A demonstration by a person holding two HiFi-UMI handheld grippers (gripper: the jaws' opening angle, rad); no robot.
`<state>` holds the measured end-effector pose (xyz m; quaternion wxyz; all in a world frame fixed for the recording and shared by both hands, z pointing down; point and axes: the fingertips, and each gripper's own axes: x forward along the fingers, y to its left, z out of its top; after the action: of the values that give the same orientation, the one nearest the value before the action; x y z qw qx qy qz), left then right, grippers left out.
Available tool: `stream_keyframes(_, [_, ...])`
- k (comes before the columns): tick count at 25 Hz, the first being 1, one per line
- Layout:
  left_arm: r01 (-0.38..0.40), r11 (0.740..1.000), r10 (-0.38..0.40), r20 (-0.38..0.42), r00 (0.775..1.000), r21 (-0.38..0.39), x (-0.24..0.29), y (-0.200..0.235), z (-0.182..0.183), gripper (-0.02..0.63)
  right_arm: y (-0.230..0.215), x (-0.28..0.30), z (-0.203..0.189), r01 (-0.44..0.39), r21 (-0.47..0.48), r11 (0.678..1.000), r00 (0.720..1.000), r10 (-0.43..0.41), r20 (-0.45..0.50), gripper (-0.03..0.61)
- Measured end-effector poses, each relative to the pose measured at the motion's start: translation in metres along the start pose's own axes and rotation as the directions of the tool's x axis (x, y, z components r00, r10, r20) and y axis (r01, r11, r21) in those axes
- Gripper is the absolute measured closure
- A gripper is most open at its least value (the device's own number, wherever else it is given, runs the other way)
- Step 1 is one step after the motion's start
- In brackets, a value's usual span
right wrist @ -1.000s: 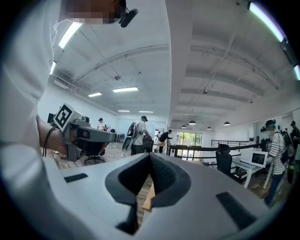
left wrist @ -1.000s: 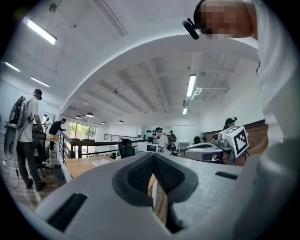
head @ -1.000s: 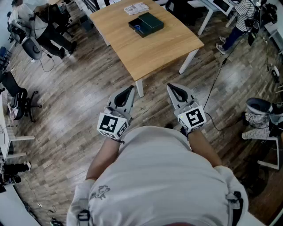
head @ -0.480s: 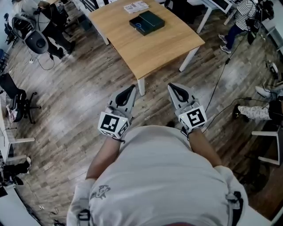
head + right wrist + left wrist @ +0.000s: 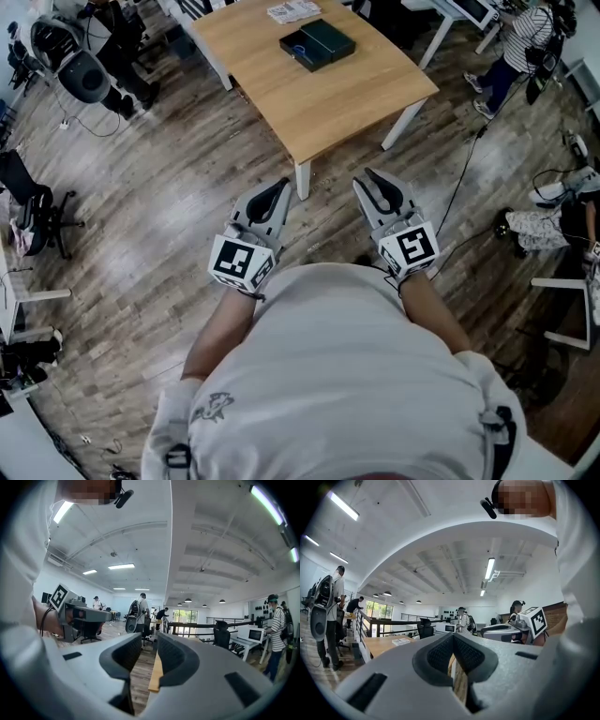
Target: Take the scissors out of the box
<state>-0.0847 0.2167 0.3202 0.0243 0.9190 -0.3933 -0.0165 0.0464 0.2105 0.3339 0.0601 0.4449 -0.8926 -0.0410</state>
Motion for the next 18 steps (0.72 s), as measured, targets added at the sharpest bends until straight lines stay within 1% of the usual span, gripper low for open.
stream_keyframes(2, [0.001, 1.000, -0.001, -0.004, 1.000, -0.004, -0.001, 0.004, -0.002, 0.609, 0.002, 0.003, -0.003, -0.004, 0.002, 1.000, 1.000, 0.004, -0.011, 0.450])
stream_keyframes(5, [-0.003, 1.000, 0.002, -0.009, 1.000, -0.012, -0.003, 0.009, -0.005, 0.609, 0.007, 0.006, -0.006, -0.037, -0.007, 0.999, 0.999, 0.036, -0.027, 0.431])
stream_keyframes(7, [-0.007, 1.000, 0.006, -0.014, 1.000, -0.016, -0.003, 0.010, -0.008, 0.609, 0.006, 0.007, -0.009, -0.045, -0.010, 0.999, 0.998, 0.044, -0.035, 0.428])
stream_keyframes(13, [-0.020, 1.000, 0.020, -0.026, 0.999, -0.018, 0.003, 0.020, -0.012, 0.609, -0.004, 0.021, -0.015, -0.055, 0.010, 0.998, 0.998, 0.055, -0.040, 0.402])
stream_keyframes(18, [-0.040, 0.999, 0.039, -0.040, 0.998, -0.021, 0.023, 0.036, -0.016, 0.609, -0.022, 0.045, -0.021, -0.081, 0.023, 0.996, 0.996, 0.082, -0.040, 0.394])
